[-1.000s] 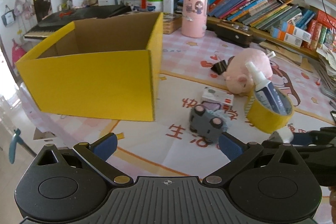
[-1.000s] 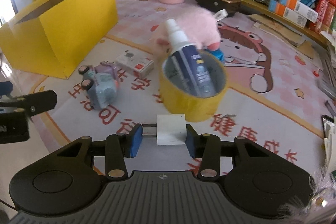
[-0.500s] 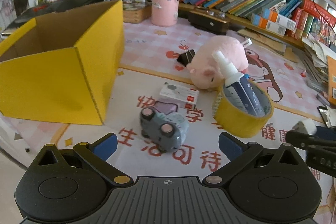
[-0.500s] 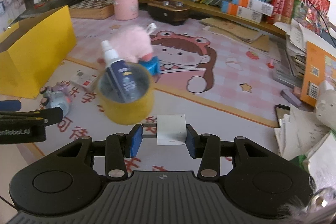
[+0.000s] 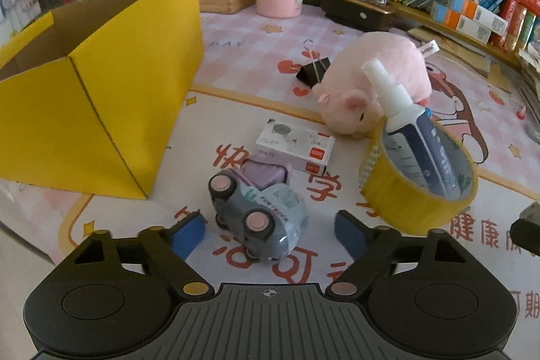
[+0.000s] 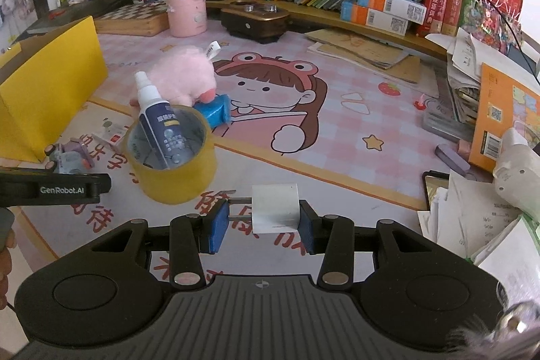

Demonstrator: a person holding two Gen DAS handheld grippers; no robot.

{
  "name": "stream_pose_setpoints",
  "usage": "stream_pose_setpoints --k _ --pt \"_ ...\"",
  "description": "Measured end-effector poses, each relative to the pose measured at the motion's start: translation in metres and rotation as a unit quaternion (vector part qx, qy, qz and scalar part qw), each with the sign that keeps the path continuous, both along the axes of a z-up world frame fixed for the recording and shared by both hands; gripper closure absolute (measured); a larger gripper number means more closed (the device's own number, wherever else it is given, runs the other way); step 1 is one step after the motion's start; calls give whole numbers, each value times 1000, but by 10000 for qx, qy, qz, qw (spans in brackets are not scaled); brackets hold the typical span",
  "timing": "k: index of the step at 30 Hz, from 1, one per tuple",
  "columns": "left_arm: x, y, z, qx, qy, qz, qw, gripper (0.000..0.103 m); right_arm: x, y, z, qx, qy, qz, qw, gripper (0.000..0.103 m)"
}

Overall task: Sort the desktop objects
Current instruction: 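Grasp the grey toy car with the left tool while the right tool holds the plug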

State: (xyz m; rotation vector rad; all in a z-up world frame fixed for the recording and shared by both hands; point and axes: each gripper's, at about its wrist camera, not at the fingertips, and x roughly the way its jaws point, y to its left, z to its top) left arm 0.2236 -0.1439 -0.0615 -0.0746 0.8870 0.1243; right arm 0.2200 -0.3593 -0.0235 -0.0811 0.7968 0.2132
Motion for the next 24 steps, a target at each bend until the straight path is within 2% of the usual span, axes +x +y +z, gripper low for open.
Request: stream_pose_setpoints --k 1,3,8,9,13,19,24 --pt "0 0 1 26 -15 16 10000 30 0 0 0 2 6 3 10000 63" --pt "0 0 2 143 -40 55 9999 49 0 -1 -1 15 35 27 10000 63" --pt "-8 7 7 -92 -87 -38 9999 51 0 1 0 62 39 120 9999 63" --pt "-12 7 9 -137 -130 -99 9998 59 1 2 0 85 37 142 9999 63" --pt "-22 7 24 -221 -484 -340 9980 59 4 6 5 222 54 203 9995 63" --pt "-43 6 56 -152 -1201 -728 9900 59 -1 15 18 416 43 262 9988 63" --pt "-60 12 73 -211 -1466 -1008 9838 59 -15 30 25 435 -10 371 9984 63"
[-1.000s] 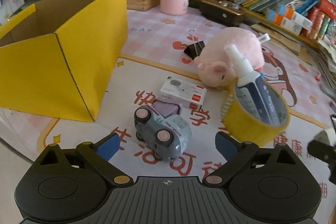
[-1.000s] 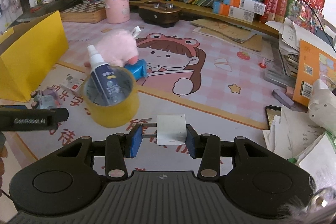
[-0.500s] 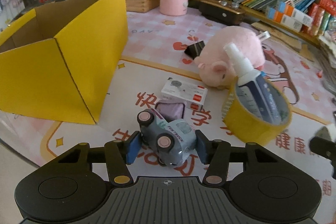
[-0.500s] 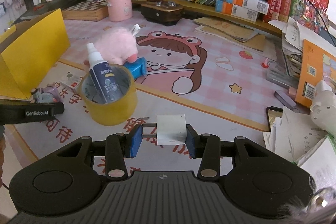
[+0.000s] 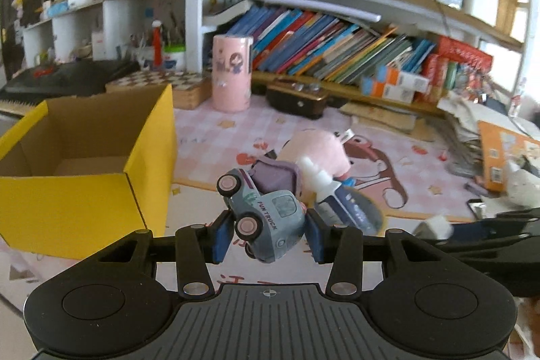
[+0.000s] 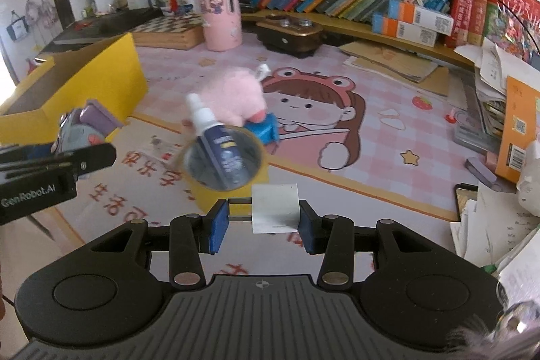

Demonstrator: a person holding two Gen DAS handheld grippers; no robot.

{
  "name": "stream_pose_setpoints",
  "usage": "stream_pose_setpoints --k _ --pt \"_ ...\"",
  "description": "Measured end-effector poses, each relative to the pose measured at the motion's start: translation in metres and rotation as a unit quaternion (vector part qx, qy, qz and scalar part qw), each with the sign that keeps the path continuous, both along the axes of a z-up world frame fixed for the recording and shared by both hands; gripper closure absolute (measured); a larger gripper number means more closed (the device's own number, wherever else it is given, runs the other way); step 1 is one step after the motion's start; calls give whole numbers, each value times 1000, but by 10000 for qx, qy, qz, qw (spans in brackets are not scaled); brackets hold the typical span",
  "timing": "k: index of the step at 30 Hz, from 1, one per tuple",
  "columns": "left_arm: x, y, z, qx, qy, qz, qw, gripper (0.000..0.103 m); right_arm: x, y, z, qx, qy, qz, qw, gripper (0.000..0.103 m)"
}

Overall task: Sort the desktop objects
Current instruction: 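Grasp the grey toy car with the left tool while the right tool holds the plug, then lift the toy car and plug and carry both toward the yellow box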

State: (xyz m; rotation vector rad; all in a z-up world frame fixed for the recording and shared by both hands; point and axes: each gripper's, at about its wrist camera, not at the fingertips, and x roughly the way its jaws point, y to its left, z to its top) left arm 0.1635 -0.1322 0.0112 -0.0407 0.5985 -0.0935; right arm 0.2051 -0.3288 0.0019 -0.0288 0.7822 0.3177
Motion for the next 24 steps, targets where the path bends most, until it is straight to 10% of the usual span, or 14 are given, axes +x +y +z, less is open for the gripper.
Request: stream_pose_setpoints --k 24 --pt "-82 112 -9 -609 331 -250 9973 59 -82 104 4 77 219 -23 9997 63"
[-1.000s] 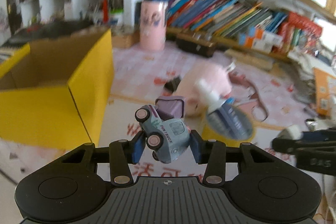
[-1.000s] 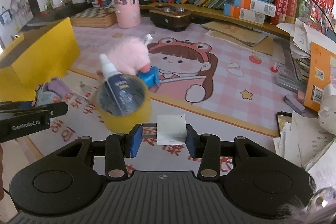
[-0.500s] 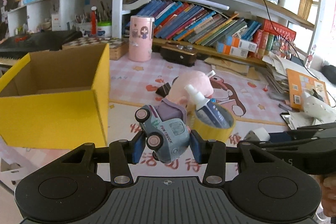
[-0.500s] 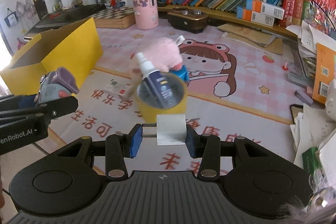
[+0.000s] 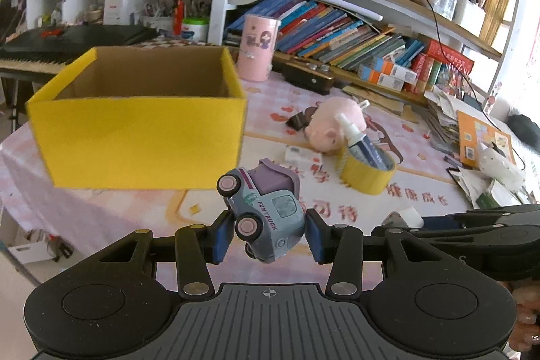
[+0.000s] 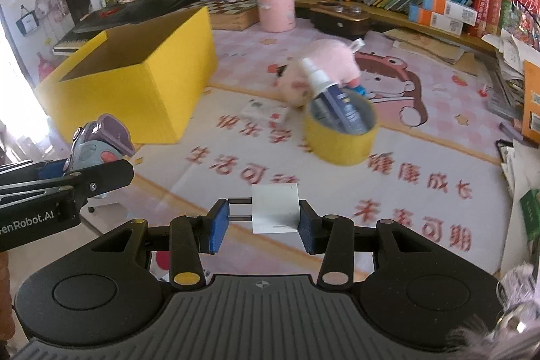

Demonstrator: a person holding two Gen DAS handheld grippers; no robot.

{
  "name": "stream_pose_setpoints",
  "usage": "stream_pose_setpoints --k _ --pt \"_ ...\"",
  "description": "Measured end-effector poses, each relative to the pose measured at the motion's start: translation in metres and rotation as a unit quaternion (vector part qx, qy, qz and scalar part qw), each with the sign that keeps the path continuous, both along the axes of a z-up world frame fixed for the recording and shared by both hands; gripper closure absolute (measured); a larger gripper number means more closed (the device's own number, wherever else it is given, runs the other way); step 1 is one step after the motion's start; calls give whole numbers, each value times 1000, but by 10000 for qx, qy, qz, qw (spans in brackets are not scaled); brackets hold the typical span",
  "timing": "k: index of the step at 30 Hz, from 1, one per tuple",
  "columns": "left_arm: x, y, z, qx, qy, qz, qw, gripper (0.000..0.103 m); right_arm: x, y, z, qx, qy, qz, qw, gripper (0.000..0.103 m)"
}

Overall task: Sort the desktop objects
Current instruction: 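Lift the toy car and plug and carry both toward the yellow box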

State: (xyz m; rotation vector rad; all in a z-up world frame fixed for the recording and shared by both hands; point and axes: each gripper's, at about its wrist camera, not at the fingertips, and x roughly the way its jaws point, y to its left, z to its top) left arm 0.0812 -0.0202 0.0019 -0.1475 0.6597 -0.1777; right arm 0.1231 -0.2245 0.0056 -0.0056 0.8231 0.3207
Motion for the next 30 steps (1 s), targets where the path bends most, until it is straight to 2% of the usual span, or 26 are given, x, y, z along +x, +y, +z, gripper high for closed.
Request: stream_pose_setpoints --k 16,30 --pt "-66 78 -10 -38 242 80 9997 59 -67 83 -15 32 284 176 9994 63" --pt "-93 118 -12 -36 211 397 9990 59 -88 128 -19 71 293 500 9983 62"
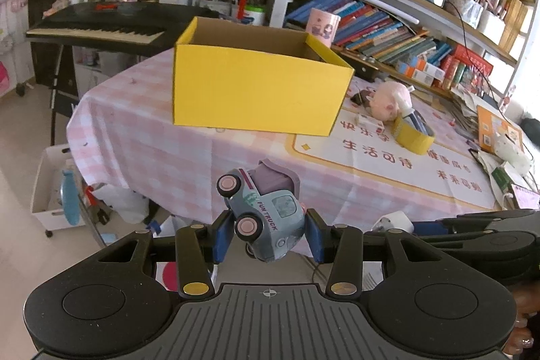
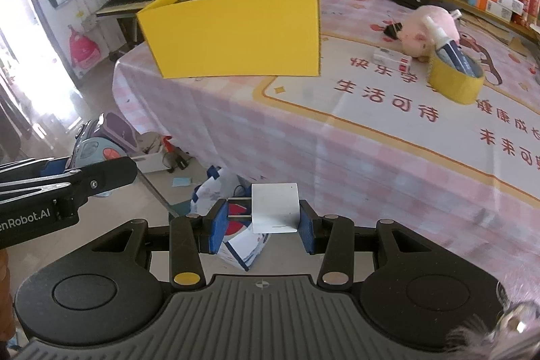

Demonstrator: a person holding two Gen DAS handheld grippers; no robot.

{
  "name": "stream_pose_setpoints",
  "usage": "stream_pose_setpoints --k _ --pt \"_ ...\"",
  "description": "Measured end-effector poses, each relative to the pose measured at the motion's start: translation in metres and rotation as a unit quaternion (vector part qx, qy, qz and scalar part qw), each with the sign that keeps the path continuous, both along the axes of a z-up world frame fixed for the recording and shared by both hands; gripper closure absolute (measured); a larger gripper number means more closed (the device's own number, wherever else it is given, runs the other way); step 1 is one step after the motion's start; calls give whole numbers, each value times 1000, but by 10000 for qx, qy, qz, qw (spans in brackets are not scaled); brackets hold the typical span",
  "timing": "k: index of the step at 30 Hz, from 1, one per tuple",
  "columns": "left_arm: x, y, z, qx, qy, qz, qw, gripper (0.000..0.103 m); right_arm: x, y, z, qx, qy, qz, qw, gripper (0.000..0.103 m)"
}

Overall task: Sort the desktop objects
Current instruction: 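Lift the toy car and plug and carry both toward the yellow box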

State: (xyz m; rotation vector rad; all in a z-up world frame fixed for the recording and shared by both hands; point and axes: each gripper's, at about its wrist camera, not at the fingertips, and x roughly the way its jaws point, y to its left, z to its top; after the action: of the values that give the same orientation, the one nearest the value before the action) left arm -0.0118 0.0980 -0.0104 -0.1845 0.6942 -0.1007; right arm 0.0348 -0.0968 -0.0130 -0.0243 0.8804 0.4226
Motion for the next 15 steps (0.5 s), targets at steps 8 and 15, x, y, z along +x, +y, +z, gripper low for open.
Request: stream_pose_setpoints --k 8,15 --pt "-2 10 3 -19 -113 190 9998 59 2 14 5 -19 -117 221 9997 62" --pt "-2 13 3 -39 -140 227 9996 59 4 19 8 -43 -156 291 9994 63"
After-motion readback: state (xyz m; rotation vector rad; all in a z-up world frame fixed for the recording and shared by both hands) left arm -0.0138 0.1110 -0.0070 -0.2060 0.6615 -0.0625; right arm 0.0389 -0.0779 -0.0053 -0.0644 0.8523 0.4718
